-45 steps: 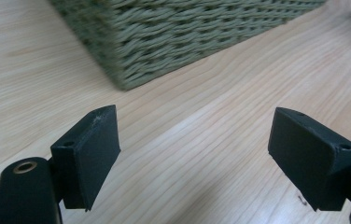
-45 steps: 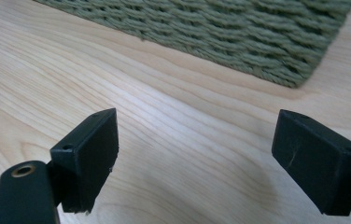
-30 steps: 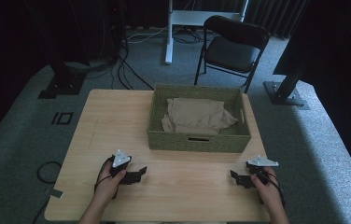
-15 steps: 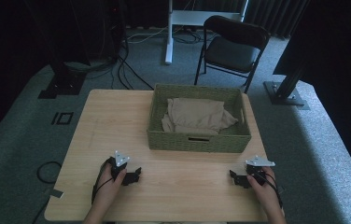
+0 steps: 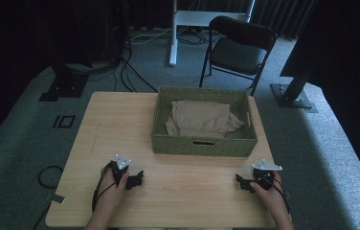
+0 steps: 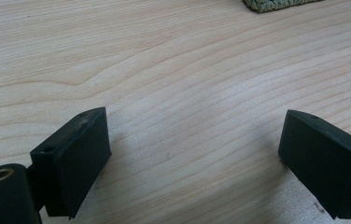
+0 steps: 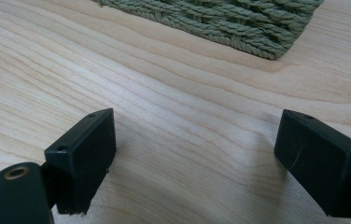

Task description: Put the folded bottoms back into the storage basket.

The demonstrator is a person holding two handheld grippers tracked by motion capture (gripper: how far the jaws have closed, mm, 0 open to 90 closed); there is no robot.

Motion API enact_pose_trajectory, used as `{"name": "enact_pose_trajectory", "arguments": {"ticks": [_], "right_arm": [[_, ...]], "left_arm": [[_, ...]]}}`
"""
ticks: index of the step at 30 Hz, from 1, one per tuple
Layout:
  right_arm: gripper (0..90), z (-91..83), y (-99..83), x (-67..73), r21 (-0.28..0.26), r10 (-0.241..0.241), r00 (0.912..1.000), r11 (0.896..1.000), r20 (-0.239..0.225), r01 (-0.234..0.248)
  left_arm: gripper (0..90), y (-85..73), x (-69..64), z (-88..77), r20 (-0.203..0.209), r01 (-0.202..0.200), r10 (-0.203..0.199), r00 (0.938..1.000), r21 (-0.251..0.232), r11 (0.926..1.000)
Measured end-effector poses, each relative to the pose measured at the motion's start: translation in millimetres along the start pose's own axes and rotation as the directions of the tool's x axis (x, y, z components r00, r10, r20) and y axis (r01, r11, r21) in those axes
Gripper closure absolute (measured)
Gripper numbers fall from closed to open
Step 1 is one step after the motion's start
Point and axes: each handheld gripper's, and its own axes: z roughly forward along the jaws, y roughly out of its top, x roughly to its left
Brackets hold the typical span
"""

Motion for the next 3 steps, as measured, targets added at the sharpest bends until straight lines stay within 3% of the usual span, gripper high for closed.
{"name": "enact_pose_trajectory", "arguments": {"ticks": [3], "right_arm": [[12.3,0.0,0.0,0.0,0.0,0.0,1.0,1.0,0.0,0.0]], "left_arm": [[9.5,0.1,-0.2,0.2,0.003,-0.003,0.003,1.0,0.002,1.0]]}}
